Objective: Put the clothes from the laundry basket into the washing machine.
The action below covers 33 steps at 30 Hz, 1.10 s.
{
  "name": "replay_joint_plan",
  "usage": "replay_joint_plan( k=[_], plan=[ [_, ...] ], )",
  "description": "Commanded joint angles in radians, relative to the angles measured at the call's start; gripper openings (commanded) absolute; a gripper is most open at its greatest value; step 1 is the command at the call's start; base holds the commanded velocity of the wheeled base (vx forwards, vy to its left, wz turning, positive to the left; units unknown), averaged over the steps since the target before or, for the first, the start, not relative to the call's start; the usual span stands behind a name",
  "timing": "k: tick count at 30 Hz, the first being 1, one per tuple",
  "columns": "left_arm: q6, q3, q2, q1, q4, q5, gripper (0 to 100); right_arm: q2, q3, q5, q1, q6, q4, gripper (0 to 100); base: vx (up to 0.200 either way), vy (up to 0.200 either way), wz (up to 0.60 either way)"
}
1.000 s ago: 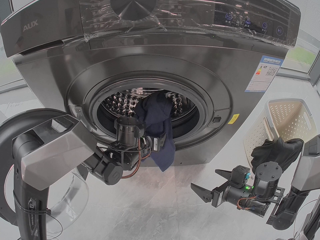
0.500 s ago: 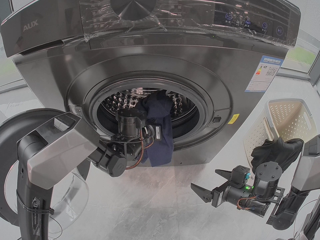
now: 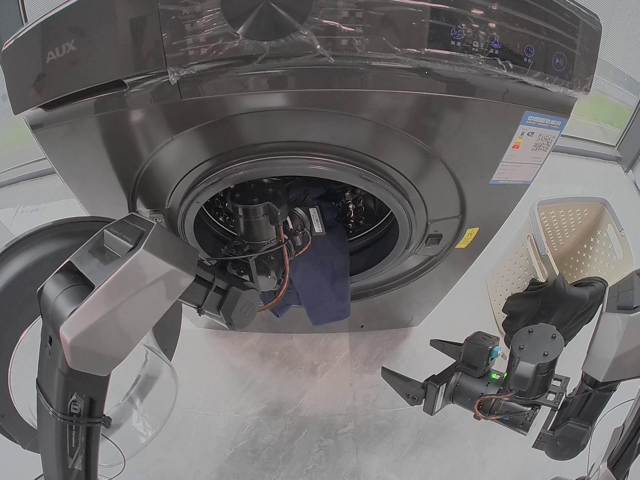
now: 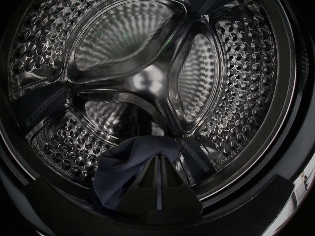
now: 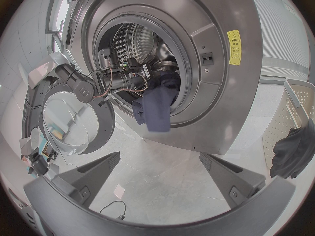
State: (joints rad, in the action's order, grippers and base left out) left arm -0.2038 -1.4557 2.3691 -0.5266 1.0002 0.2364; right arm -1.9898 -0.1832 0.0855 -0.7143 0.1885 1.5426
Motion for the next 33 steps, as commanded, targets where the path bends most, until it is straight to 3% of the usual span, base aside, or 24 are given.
replay_joint_plan(
  k=[1,7,13,24,25,33],
  plan=[
    [0.006,0.054,0.002,-0.009,-0.006,0.004,100,-0.001,0.001,0.000,0.001,0.000,0.001,100,0.000,0.000,0.00],
    [0.009,0.123,-0.037,-0.015,-0.032,-0.002,100,-0.001,0.001,0.000,0.001,0.000,0.001,100,0.000,0.000,0.00],
    [0.026,0.276,-0.140,-0.036,-0.195,-0.015,100,-0.003,0.001,0.000,-0.001,0.000,0.001,100,0.000,0.000,0.00],
    [0.041,0.291,-0.065,-0.029,-0.207,-0.019,100,-0.003,0.001,0.000,-0.001,0.000,0.001,100,0.000,0.000,0.00],
    [0.041,0.281,-0.054,-0.021,-0.207,-0.019,0,-0.003,-0.001,0.000,-0.001,0.000,0.001,100,0.000,0.000,0.00],
    [0.030,0.196,-0.030,-0.013,-0.195,-0.020,0,-0.003,-0.001,0.000,-0.001,0.000,0.001,100,0.000,0.000,0.00]
  ],
)
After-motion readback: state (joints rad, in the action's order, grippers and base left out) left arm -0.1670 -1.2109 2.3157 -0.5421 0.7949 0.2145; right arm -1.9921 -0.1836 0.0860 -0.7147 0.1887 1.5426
